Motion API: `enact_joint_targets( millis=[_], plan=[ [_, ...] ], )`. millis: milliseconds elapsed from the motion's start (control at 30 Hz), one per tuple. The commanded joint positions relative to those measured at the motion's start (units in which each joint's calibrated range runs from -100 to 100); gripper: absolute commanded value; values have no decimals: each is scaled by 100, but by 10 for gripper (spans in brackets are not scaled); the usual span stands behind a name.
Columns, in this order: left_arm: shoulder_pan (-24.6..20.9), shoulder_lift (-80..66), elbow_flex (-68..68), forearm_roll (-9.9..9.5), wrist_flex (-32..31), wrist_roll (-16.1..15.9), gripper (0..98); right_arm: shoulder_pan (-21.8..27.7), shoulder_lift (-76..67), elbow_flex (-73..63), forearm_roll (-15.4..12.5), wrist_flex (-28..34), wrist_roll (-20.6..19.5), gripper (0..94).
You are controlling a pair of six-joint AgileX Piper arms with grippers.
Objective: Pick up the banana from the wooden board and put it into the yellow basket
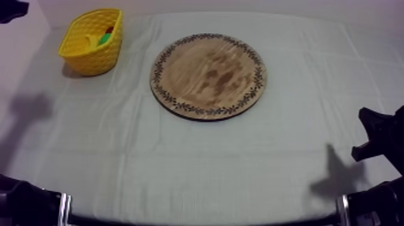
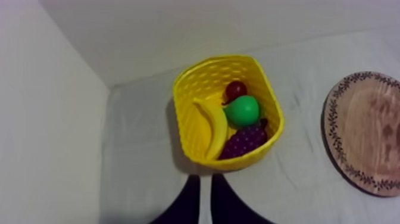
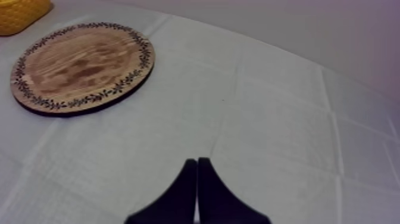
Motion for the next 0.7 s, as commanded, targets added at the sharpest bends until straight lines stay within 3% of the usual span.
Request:
enact_joint_targets(
  millis=[0, 233, 667],
  plan=[
    [-10, -958, 598, 32, -106, -42, 34, 0, 0, -3, 0, 3, 0, 3],
    [-58, -2410, 1788, 155, -580, -79, 3, 0, 0, -3, 0, 3, 0, 3],
    [-218, -4305, 4306, 424, -2322, 387, 0, 0, 0, -3, 0, 3, 3, 3]
  ],
)
